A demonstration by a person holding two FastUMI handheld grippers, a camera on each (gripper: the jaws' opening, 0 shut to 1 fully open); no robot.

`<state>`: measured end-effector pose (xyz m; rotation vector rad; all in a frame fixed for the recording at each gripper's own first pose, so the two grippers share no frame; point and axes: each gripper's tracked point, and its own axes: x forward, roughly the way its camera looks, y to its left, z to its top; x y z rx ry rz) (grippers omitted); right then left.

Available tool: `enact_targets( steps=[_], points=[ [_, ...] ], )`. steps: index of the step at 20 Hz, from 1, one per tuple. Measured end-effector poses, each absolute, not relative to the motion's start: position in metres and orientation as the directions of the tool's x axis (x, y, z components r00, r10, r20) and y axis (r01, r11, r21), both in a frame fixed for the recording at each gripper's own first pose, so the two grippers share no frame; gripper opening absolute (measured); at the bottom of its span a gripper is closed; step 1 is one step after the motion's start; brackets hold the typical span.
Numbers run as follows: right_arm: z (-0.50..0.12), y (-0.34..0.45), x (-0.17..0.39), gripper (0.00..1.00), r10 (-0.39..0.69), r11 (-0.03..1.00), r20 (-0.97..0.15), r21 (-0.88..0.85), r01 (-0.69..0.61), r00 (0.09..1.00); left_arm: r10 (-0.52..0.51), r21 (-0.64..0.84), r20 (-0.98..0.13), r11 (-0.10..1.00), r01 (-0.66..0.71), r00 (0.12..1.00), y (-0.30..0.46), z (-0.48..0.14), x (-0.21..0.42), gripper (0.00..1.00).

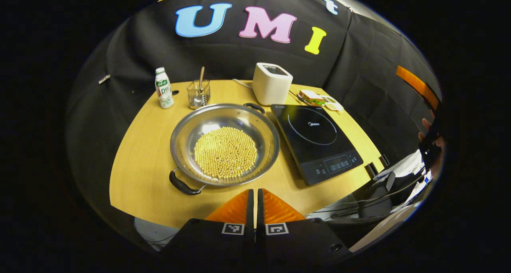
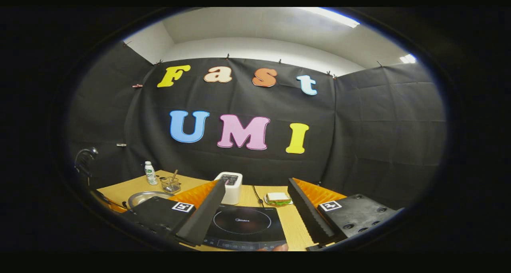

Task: First push the handle of the pot to place it horizontally, then grasp the pot with both hands and set it on the induction cooktop.

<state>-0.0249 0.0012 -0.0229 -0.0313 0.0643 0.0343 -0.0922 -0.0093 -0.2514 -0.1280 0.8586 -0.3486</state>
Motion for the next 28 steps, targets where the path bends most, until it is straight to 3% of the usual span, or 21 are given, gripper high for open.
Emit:
enact_targets(
  steps=[5,13,20,28],
  points=[
    [-0.026,-0.002,-0.028,0.98,0.02,0.999,-0.072,-0.046,-0.023,0.997,-0.432,-0.354,-0.756,0.902,0.248,0.492,0.008,-0.284,-0.092,0.06],
    [-0.03,-0.009,-0.027,0.98,-0.009,0.998,-0.08,-0.067,0.004,0.997,-0.398,-0.334,-0.83,0.916,0.223,0.391,0.045,-0.325,-0.07,0.05],
    [-0.033,-0.007,-0.022,0.98,-0.013,0.997,-0.087,-0.081,0.006,0.996,-0.399,-0.34,-0.846,0.914,0.221,0.354,0.044,-0.339,-0.061,0.07],
    [-0.039,0.0,-0.015,0.98,0.002,0.995,-0.1,-0.096,-0.011,0.995,-0.338,-0.283,-0.86,0.939,0.195,0.383,0.073,-0.341,-0.044,0.05]
  ],
)
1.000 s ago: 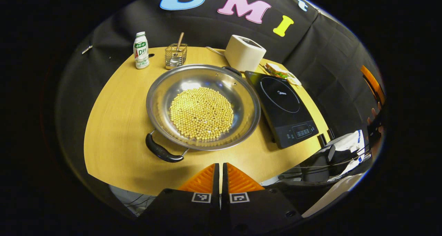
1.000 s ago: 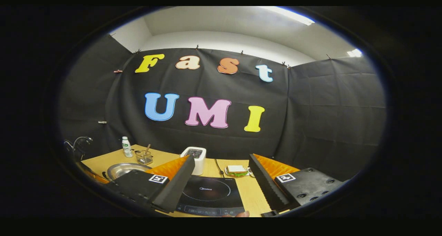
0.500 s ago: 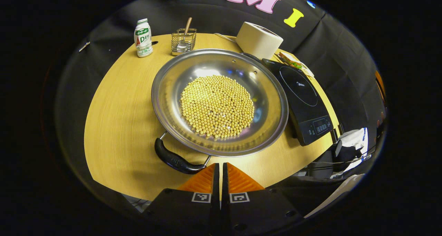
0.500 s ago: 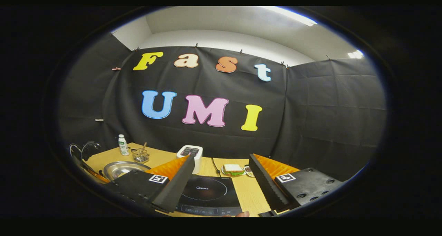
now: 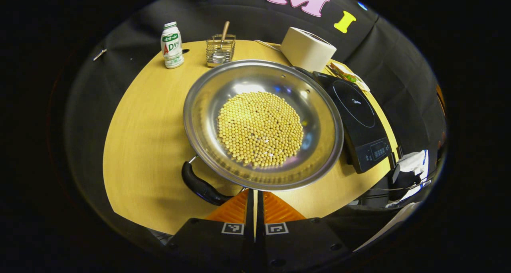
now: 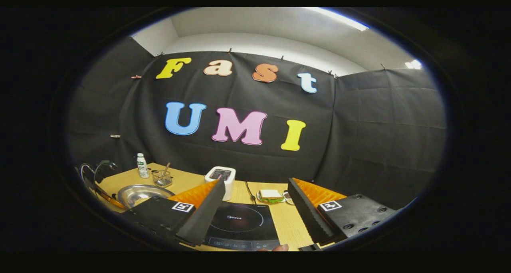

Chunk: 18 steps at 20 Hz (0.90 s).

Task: First push the handle of the pot to place it horizontally, then grasp the pot with both hands and set it on the induction cooktop.

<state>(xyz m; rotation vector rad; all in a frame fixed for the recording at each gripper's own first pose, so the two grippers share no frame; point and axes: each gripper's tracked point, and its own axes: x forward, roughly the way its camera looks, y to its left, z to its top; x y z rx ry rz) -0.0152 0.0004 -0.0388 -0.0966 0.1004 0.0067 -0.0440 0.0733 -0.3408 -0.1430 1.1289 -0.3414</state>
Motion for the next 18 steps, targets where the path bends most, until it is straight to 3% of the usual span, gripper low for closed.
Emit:
enact_targets(
  steps=[18],
  points=[
    [-0.049,0.011,-0.02,0.98,0.006,0.988,-0.128,-0.152,-0.026,0.992,-0.135,-0.125,-0.874,0.991,0.053,0.466,0.173,-0.361,0.023,0.05]
  ],
)
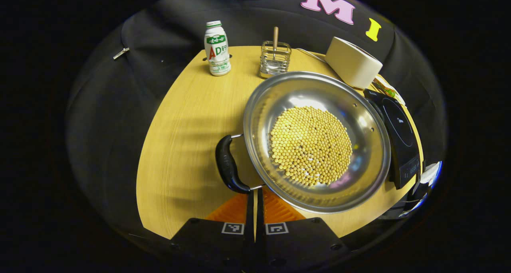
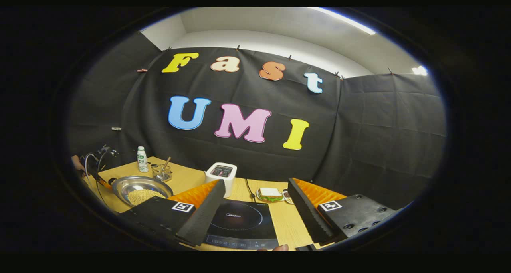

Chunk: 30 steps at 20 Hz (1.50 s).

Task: First push the handle of the pot to place it horizontally, then grasp the pot with both hands and set it on the induction cooktop.

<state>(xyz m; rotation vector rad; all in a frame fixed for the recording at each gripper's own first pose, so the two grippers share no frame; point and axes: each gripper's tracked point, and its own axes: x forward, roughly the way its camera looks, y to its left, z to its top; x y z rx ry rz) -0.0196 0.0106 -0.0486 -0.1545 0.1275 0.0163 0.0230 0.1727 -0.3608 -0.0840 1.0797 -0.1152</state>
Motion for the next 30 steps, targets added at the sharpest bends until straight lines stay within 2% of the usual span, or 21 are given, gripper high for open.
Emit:
enact_targets(
  steps=[8,18,22,25,27,30],
  points=[
    [-0.057,0.015,-0.025,0.98,0.014,0.984,-0.16,-0.172,-0.042,0.987,-0.091,-0.129,-0.855,0.991,-0.038,0.511,0.196,-0.36,0.059,0.05],
    [-0.063,0.02,-0.019,0.98,0.013,0.985,-0.177,-0.165,-0.042,0.984,-0.061,-0.094,-0.845,0.995,-0.034,0.531,0.204,-0.364,0.082,0.05],
    [-0.073,0.03,-0.017,0.96,0.035,0.988,-0.205,-0.142,-0.065,0.978,0.016,-0.026,-0.827,0.997,-0.067,0.562,0.218,-0.361,0.073,0.05],
    [-0.083,0.05,-0.015,0.96,0.092,0.989,-0.238,-0.091,-0.117,0.967,0.066,0.002,-0.784,0.995,-0.103,0.617,0.227,-0.349,0.068,0.05],
    [-0.093,0.068,-0.011,0.98,0.142,0.986,-0.269,-0.046,-0.16,0.953,0.059,-0.019,-0.741,0.994,-0.108,0.669,0.228,-0.336,0.066,0.08],
    [-0.111,0.096,-0.001,0.98,0.205,0.977,-0.327,0.016,-0.212,0.922,-0.001,-0.054,-0.675,0.997,-0.048,0.738,0.22,-0.313,0.064,0.36]
  ],
)
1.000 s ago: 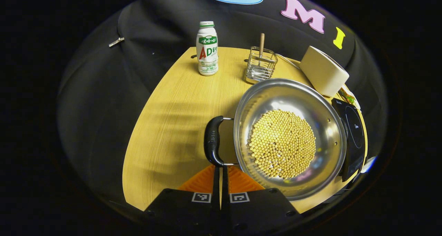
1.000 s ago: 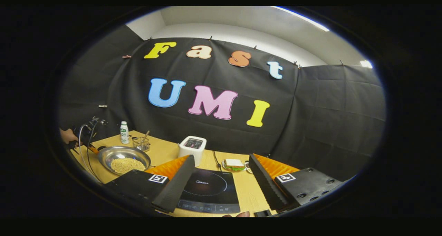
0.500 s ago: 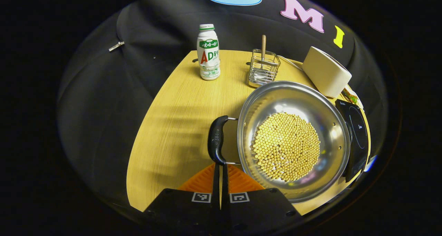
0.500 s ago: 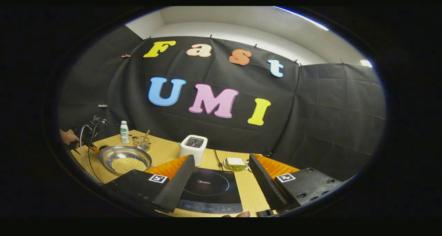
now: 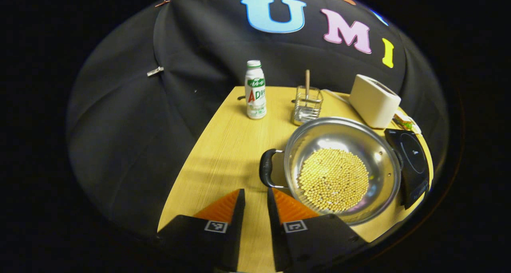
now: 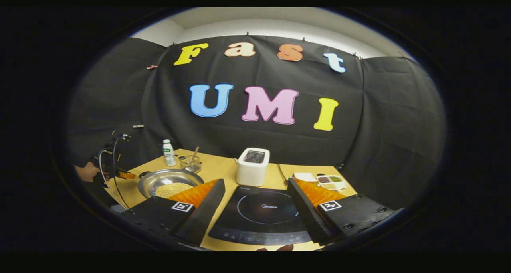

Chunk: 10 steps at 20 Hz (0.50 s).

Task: First push the handle of the pot to place it horizontally, then grasp the pot with both hands and set it on the induction cooktop.

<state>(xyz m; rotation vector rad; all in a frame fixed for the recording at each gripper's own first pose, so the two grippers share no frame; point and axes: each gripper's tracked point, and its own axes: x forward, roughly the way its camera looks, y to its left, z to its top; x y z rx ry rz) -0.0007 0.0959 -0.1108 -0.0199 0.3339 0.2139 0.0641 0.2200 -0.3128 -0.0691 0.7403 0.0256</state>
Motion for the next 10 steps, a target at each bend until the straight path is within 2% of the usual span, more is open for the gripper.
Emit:
enact_targets(
  steps=[1,4,6,10],
  points=[
    [-0.117,0.106,0.004,0.98,0.222,0.974,-0.343,0.032,-0.224,0.913,-0.024,-0.063,-0.656,0.998,-0.023,0.755,0.217,-0.306,0.065,0.43],
    [-0.138,0.137,0.015,0.98,0.271,0.963,-0.388,0.1,-0.252,0.881,-0.055,-0.075,-0.602,0.997,0.011,0.797,0.214,-0.29,0.071,0.91],
    [-0.155,0.157,0.023,0.98,0.296,0.955,-0.423,0.131,-0.265,0.857,-0.066,-0.099,-0.595,0.995,0.008,0.801,0.214,-0.288,0.074,0.98],
    [-0.19,0.191,0.035,0.98,0.331,0.943,-0.492,0.147,-0.298,0.805,-0.081,-0.099,-0.613,0.995,0.025,0.786,0.216,-0.296,0.082,0.98]
  ],
)
